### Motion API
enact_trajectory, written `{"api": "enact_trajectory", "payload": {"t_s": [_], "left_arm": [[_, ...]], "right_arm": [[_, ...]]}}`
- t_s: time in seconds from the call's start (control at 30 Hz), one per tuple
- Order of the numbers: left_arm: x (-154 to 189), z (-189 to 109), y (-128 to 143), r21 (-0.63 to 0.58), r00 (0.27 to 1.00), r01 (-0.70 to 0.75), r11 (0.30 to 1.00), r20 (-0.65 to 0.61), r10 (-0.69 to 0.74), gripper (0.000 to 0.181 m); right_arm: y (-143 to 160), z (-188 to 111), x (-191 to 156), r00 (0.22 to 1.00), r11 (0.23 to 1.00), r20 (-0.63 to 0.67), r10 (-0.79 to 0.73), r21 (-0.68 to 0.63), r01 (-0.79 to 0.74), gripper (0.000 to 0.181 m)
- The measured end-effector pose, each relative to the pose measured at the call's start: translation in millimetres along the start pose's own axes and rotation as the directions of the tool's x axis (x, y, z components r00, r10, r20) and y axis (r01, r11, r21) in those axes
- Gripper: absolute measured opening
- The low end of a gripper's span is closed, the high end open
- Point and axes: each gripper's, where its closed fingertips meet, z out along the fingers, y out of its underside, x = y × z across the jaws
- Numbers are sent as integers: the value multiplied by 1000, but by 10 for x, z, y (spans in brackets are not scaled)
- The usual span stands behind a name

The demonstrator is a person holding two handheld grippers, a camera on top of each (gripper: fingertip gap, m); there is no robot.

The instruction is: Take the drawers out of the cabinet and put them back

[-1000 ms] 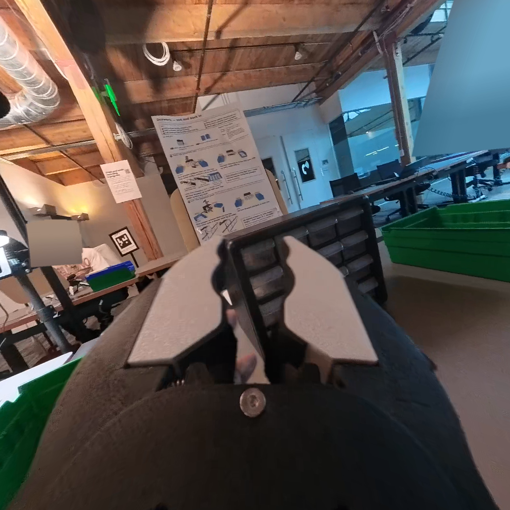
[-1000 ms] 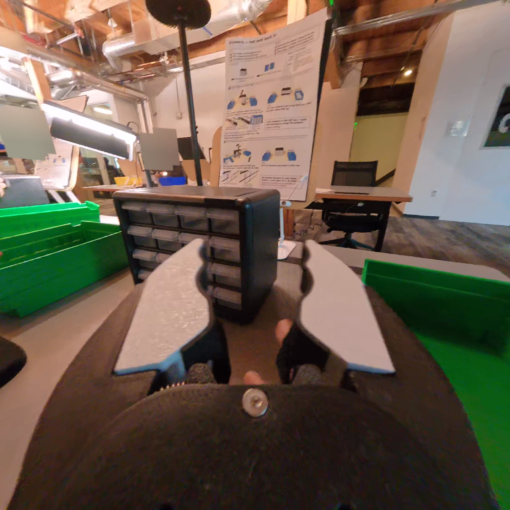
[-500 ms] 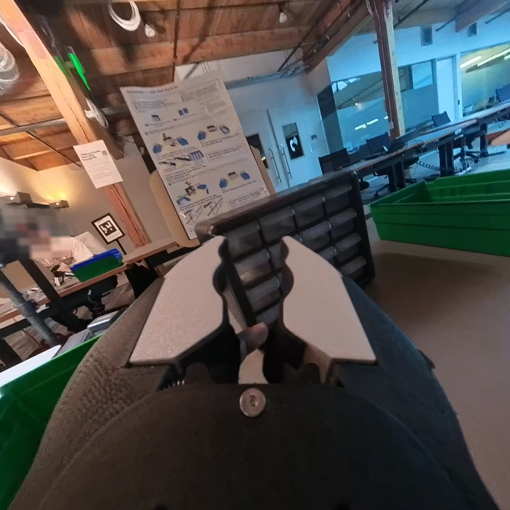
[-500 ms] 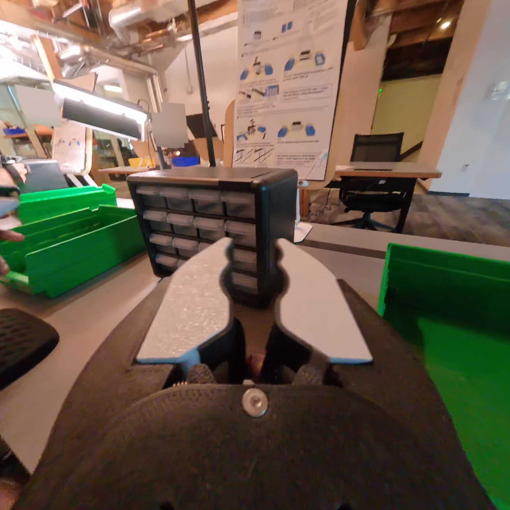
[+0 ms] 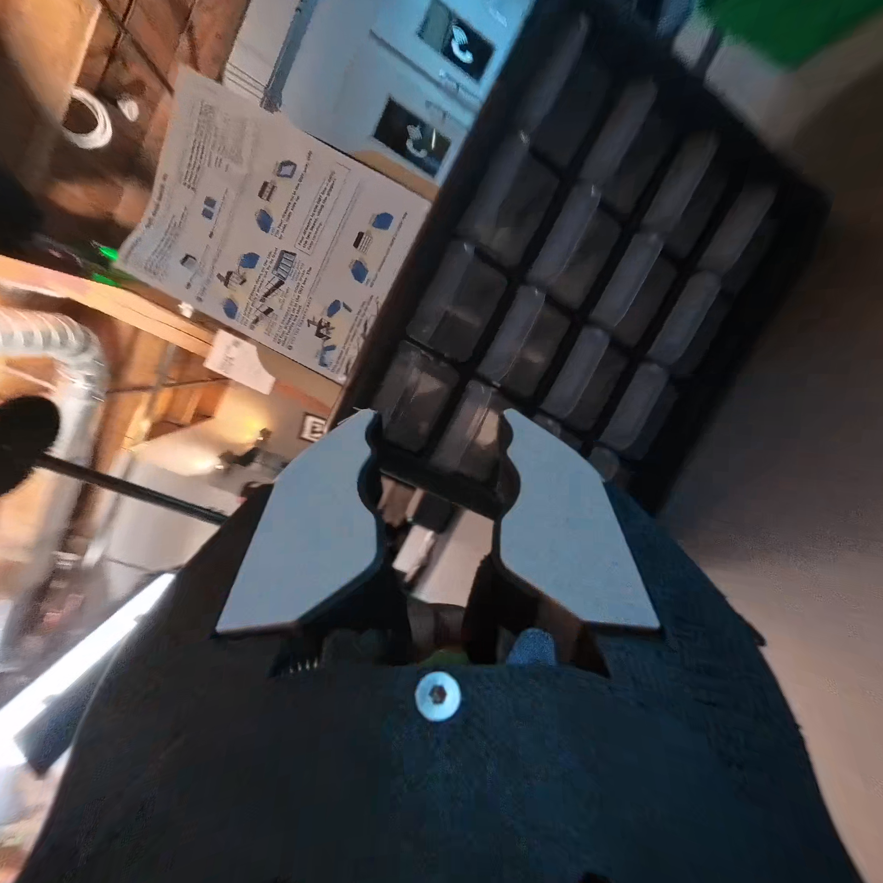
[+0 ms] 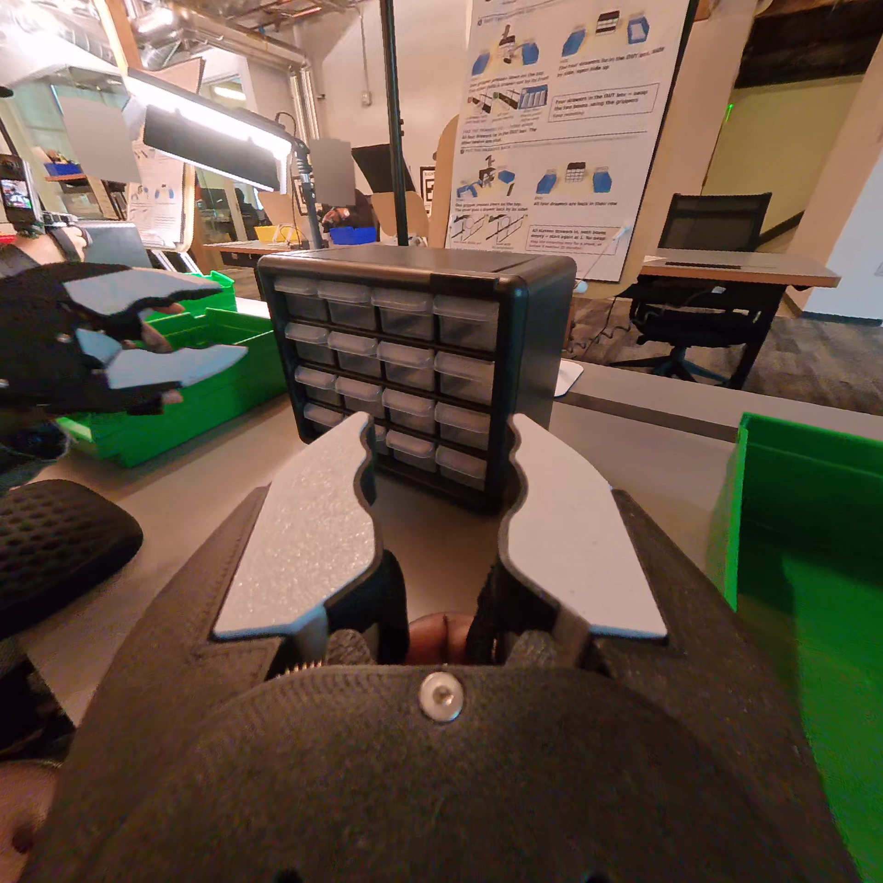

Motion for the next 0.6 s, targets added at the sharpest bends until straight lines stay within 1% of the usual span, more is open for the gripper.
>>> {"api": "enact_trajectory", "payload": {"t_s": [0.1,0.2,0.3,0.47,0.57,0.6], "left_arm": [[74,217,197,-79,987,-158,984,13,159,36],[95,362,363,-139,970,-234,962,33,241,25],[103,438,414,-154,949,-302,941,51,312,22],[119,503,421,-160,937,-333,929,54,345,22],[105,530,450,-164,940,-325,931,55,338,8],[106,527,449,-159,946,-307,938,55,319,8]], "right_arm": [[21,6,0,1000,1000,7,6,-7,-6,50],[23,5,6,1000,1000,9,8,-4,-7,49],[24,6,9,1000,1000,10,8,-1,-8,48],[58,28,-11,1000,1000,18,6,-13,-5,48],[75,39,-31,1000,1000,21,-4,-20,4,47],[79,41,-34,1000,1000,21,-9,-22,9,47]]}}
